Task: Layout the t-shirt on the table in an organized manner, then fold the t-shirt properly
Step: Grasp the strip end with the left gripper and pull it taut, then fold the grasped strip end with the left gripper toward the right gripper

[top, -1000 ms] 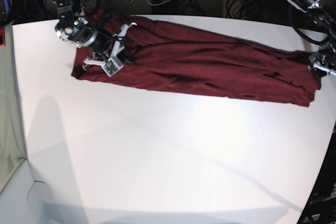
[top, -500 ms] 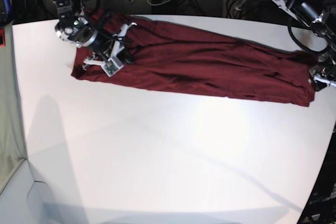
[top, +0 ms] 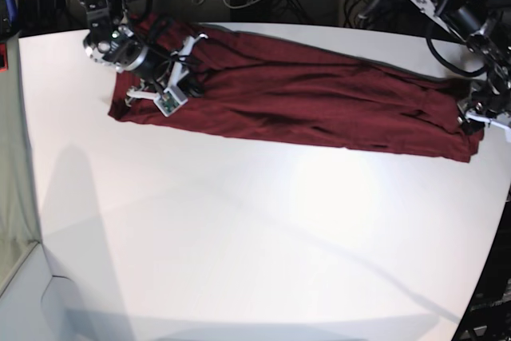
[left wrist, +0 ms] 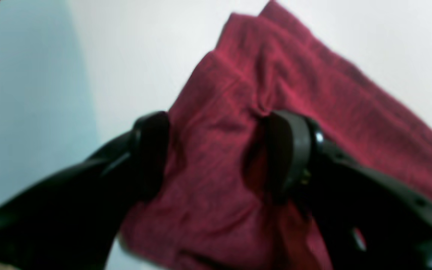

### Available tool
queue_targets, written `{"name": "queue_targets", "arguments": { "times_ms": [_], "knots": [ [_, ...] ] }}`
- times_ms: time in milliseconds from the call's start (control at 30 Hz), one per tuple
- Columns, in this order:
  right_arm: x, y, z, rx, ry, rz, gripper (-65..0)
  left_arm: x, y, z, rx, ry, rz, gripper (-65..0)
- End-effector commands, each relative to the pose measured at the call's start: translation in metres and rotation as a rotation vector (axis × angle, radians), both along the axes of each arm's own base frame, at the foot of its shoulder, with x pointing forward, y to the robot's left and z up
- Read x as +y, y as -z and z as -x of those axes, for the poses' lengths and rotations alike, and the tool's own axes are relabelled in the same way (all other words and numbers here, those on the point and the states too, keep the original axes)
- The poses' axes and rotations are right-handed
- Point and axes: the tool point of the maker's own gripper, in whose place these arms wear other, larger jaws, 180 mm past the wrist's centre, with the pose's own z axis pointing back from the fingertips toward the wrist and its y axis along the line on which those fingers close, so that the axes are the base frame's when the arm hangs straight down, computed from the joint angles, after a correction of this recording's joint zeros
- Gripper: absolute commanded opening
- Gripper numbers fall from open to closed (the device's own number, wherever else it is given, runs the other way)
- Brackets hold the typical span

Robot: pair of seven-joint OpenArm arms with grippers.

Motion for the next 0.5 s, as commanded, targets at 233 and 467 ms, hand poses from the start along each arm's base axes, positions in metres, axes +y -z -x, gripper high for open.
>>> {"name": "queue_targets", "arguments": {
  "times_ms": [233, 467],
  "knots": [
    [-0.003, -0.005, -0.004, -0.02, -0.006, 0.01, -65.0, -0.013, 0.026, 0.002, 0.007, 0.001, 0.073, -25.4],
    [-0.003, -0.006, -0.004, -0.02, -0.006, 0.011, -65.0, -0.027, 0.039, 0.007, 0.033, 0.052, 0.072, -49.1]
  ]
}}
